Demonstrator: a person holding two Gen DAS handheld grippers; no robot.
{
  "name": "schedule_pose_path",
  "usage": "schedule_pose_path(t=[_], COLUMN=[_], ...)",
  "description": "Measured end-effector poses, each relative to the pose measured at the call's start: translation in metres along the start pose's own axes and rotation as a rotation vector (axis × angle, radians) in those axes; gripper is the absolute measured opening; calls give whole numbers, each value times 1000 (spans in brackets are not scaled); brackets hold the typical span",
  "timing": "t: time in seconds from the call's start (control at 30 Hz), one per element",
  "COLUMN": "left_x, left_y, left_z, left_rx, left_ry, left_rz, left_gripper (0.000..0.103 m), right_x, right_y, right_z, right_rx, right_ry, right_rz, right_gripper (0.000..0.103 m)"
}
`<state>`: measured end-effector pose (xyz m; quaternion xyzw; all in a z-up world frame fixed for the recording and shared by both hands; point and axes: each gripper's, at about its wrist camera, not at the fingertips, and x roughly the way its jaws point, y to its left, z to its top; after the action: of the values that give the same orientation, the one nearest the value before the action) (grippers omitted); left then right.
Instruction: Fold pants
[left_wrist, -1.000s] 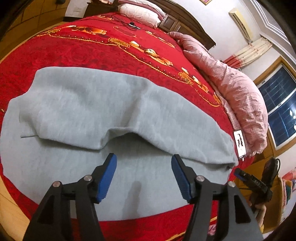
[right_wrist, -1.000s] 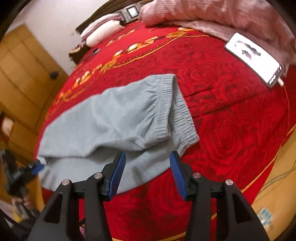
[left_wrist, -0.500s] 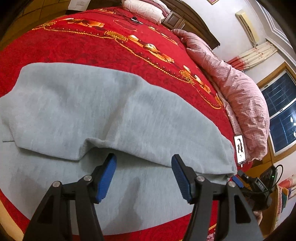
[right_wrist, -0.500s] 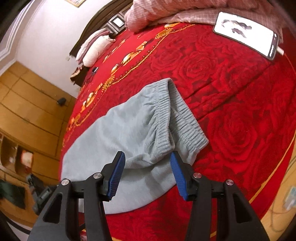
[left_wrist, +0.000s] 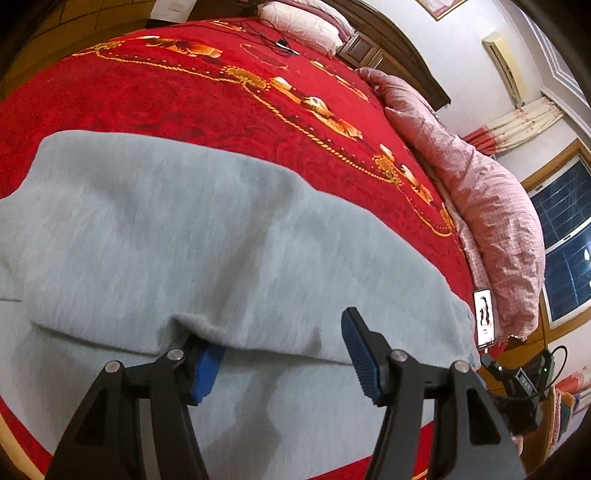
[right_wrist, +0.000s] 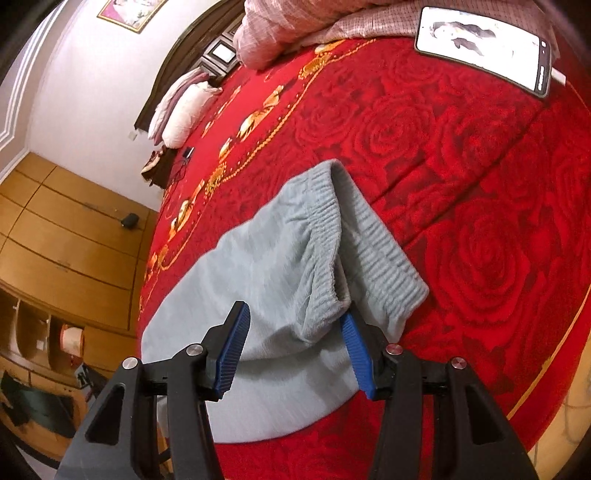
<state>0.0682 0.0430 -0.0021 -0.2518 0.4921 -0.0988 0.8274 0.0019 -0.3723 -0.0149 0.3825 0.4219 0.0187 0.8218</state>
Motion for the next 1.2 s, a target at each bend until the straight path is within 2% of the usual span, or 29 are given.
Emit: schedule_pose_path(t=[0.03,0.07,0.1,0.13,0.2,0.37,0.5,0.6,0.73,1.03,1.07,1.17,1.2], left_x=[1,2,2,0,-8,-52,-79,-87,-80,-36,-33,-30,-32], left_y=[-1,-3,-5,-6,-10,-24,-25,-23,-20,1,2,9,11], left_z=[0,1,0,0,-1,-5,-15,-29,-55,-78,-79,-81,-81], left_rx=[4,14,21,26,57,129,151,156,167,153,155,131,124], left_ry=[0,8,13,11,-2,-64,-70,-15,85,225,233,251,248], left_rz=[-12,-29,-37,-38,-38,-46,-56,-67,-64,22,33,34,31], left_gripper=[44,21,8,7,4,3,3,3,3,3,7,11,14], right_x=[0,2,2,3,3,-26,-51,-60,-53,-20,-14,-4,0], right_y=[1,2,3,4,6,18,22,18,8,-25,-28,-35,-37], right_z=[1,4,5,8,12,25,28,25,15,1,-1,-4,-5], right_rx=[-2,-8,-11,-16,-37,-112,-155,-172,-190,-187,-192,-208,-215], right_ry=[-5,-10,-13,-15,-19,-92,-130,-126,-90,-20,-5,11,20], right_rz=[0,-5,-7,-10,-20,-22,-29,-37,-90,-196,-216,-257,-272], right_gripper=[52,52,44,30,14,12,12,12,12,12,12,19,26])
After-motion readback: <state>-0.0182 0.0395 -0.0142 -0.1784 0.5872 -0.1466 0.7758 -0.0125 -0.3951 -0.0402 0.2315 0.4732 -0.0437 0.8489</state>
